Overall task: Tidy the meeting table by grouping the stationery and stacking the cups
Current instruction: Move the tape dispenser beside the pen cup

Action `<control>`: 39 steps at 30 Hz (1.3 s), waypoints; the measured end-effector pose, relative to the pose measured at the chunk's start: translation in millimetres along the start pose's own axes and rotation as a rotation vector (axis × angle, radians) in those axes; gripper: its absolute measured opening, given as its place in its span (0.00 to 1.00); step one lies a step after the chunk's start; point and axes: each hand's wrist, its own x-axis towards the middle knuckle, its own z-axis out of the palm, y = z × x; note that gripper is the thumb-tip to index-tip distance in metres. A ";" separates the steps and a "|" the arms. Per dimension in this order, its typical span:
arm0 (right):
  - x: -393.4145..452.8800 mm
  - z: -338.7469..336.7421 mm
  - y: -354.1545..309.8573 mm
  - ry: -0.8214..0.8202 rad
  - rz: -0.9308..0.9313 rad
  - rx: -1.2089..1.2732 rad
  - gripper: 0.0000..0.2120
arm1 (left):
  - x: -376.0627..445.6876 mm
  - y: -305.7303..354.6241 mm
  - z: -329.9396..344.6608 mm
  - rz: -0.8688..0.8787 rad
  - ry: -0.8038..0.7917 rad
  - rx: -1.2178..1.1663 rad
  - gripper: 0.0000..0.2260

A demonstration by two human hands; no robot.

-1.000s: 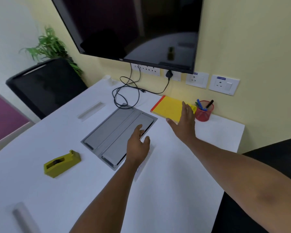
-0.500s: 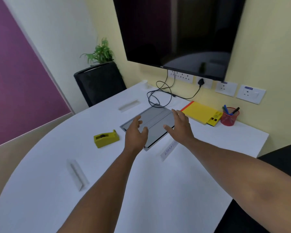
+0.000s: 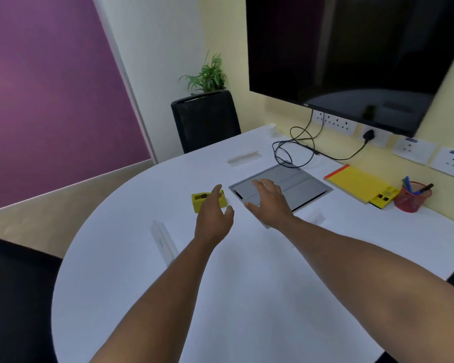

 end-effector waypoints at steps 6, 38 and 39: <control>32.6 32.7 -13.1 -0.078 -0.065 -0.001 0.33 | 14.0 -33.9 -6.3 -0.041 -0.004 0.094 0.28; 211.3 210.7 53.3 -0.430 -0.076 -0.080 0.38 | 137.4 -177.3 68.7 -0.390 0.038 0.039 0.26; 216.2 215.4 55.1 -0.441 -0.079 -0.080 0.40 | 138.5 -180.8 70.9 -0.400 0.038 0.032 0.25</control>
